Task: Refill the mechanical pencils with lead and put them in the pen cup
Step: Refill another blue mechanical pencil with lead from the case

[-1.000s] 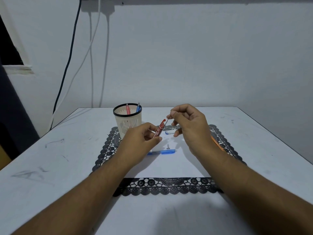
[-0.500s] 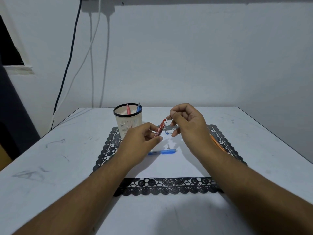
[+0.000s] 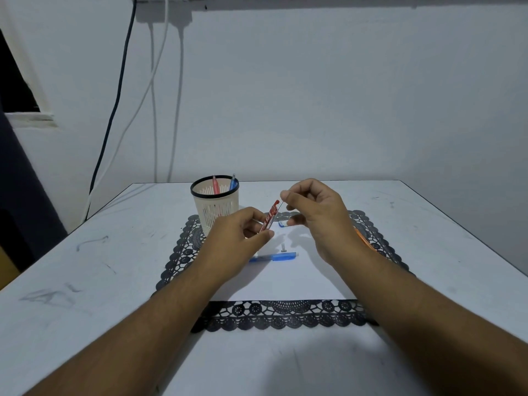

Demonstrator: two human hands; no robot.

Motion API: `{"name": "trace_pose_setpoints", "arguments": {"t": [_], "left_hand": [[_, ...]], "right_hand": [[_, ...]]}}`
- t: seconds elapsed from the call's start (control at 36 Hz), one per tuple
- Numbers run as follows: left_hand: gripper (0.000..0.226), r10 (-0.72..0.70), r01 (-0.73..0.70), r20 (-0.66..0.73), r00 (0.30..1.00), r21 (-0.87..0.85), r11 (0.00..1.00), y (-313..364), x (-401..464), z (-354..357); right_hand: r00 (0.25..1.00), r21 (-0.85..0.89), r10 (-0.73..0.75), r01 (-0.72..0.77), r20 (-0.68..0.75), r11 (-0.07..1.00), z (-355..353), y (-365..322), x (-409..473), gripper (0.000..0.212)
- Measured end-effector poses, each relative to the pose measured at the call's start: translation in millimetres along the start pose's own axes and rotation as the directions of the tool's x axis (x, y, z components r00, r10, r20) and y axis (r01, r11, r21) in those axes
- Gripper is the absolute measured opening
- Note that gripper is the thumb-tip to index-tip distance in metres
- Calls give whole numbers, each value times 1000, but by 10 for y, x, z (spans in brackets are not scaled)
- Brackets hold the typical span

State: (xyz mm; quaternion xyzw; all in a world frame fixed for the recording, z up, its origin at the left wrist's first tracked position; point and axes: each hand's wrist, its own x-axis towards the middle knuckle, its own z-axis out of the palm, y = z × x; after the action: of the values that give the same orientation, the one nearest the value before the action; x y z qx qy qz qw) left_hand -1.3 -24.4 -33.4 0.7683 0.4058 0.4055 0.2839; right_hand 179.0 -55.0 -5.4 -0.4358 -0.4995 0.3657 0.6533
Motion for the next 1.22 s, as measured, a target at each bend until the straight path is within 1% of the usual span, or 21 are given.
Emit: {"name": "trace_pose_setpoints", "arguments": {"t": [0.17, 0.25, 0.33, 0.44, 0.72, 0.78, 0.83, 0.89, 0.94, 1.0, 1.06, 1.11, 1.17, 1.22], "left_hand": [[12, 1, -1, 0, 1000, -5, 1000, 6, -1, -6], [12, 1, -1, -6, 1000, -8, 1000, 12, -1, -9], [12, 9, -9, -13, 1000, -8, 1000, 10, -1, -9], [13, -2, 2, -6, 1000, -23, 1000, 1, -1, -10], [27, 5, -4, 30, 1000, -26, 1000, 18, -15, -10], [28, -7, 9, 40, 999, -37, 999, 9, -10, -7], [26, -29, 33, 56, 998, -76, 997, 6, -6, -6], [25, -51, 62, 81, 995, -150, 987, 23, -8, -11], [24, -79, 106, 115, 990, -256, 961, 56, -5, -25], [29, -99, 155, 160, 982, -390, 908, 94, 3, -41], [40, -96, 198, 211, 973, -546, 814, 116, 14, -52], [53, -93, 235, 243, 966, -663, 711, 115, 24, -63], [60, -94, 258, 261, 961, -719, 645, 102, 27, -73], [61, -90, 272, 277, 957, -739, 617, 86, 37, -78]], "right_hand": [[1000, 26, 11, -12, 20, 1000, -4, -9, 2, 11], [1000, 29, 5, -6, 26, 1000, -16, 2, 10, 13], [998, 26, 14, -16, 62, 1000, -18, 11, 15, 16], [996, 22, 17, -19, 84, 1000, 0, 3, 12, 14], [997, 83, 26, -32, 67, 996, -32, -28, 31, 9], [998, 123, 46, -51, 44, 991, -44, -74, 43, 8], [996, 219, 94, -91, -3, 972, -65, -127, 60, 7], [987, 319, 150, -126, -51, 939, -102, -157, 86, 5], [978, 376, 191, -147, -82, 915, -149, -155, 108, 3], [967, 402, 232, -173, -103, 899, -196, -123, 128, 3], [953, 414, 280, -210, -117, 886, -226, -81, 143, 4], [937, 419, 324, -246, -126, 874, -234, -44, 152, 4], [929, 420, 347, -265, -131, 868, -237, -14, 160, 4], [929, 414, 344, -262, -137, 872, -245, 0, 170, 4]]}}
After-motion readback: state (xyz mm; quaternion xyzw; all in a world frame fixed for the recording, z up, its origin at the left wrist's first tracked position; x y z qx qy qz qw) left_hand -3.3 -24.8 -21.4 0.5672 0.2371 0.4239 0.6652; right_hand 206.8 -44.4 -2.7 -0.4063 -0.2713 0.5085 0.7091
